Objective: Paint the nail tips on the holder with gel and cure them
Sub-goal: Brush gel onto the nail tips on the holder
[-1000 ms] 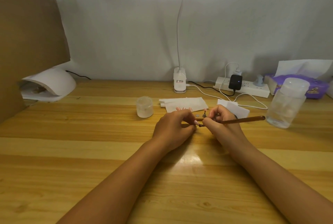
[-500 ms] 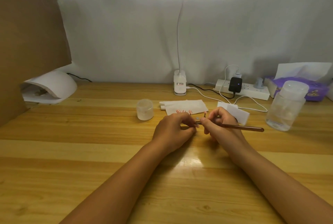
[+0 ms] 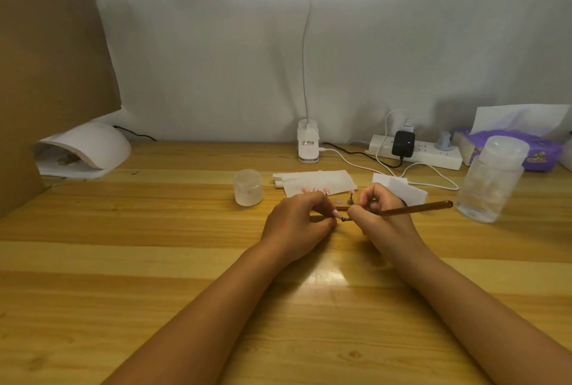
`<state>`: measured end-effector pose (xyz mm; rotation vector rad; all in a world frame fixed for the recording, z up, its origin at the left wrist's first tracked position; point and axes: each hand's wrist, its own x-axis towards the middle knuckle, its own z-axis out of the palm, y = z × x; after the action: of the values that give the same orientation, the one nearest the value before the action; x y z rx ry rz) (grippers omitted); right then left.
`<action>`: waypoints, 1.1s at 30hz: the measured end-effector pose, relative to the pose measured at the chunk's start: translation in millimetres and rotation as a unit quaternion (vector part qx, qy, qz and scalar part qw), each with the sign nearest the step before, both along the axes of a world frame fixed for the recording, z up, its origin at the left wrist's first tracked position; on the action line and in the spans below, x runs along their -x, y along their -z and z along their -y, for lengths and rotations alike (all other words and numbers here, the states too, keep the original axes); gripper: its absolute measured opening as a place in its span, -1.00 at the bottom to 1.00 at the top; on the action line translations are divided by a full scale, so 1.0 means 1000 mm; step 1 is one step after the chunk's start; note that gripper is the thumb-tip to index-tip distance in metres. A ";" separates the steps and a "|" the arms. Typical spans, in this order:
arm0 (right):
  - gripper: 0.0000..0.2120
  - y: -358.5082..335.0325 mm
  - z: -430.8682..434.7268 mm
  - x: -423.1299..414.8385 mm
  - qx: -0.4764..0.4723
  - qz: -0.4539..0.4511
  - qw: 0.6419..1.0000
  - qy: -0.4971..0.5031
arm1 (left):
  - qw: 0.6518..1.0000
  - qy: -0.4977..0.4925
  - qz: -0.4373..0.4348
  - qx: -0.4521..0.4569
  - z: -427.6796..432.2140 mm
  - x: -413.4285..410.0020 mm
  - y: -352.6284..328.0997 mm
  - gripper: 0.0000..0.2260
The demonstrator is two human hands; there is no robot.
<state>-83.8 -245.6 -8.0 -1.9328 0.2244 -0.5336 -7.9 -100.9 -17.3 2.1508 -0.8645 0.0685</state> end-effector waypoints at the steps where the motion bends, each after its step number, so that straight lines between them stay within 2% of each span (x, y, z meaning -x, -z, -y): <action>1: -0.89 0.000 0.001 0.000 -0.004 0.001 1.000 0.005 | 1.000 0.000 0.000 0.000 0.000 0.000 0.000 -0.91; 6: -0.91 -0.001 0.003 0.001 -0.041 0.005 0.999 0.011 | 1.000 -0.001 0.000 -0.003 0.000 0.001 -0.001 -0.91; 13: -0.86 0.001 0.002 0.000 -0.025 -0.006 1.000 -0.004 | 1.000 0.001 0.006 -0.003 0.000 0.001 -0.001 -0.90; 25: -0.91 0.001 0.002 -0.001 0.011 -0.011 1.000 -0.012 | 1.000 0.000 0.010 -0.009 0.000 0.003 -0.003 -0.90; 33: -0.91 0.002 0.007 -0.001 -0.035 0.001 0.999 -0.003 | 1.000 0.002 0.013 -0.009 0.000 0.003 -0.003 -0.87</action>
<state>-83.0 -252.1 -10.2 -1.8649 0.2340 -0.5169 -10.5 -100.6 -14.6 2.1691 -0.8876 0.0868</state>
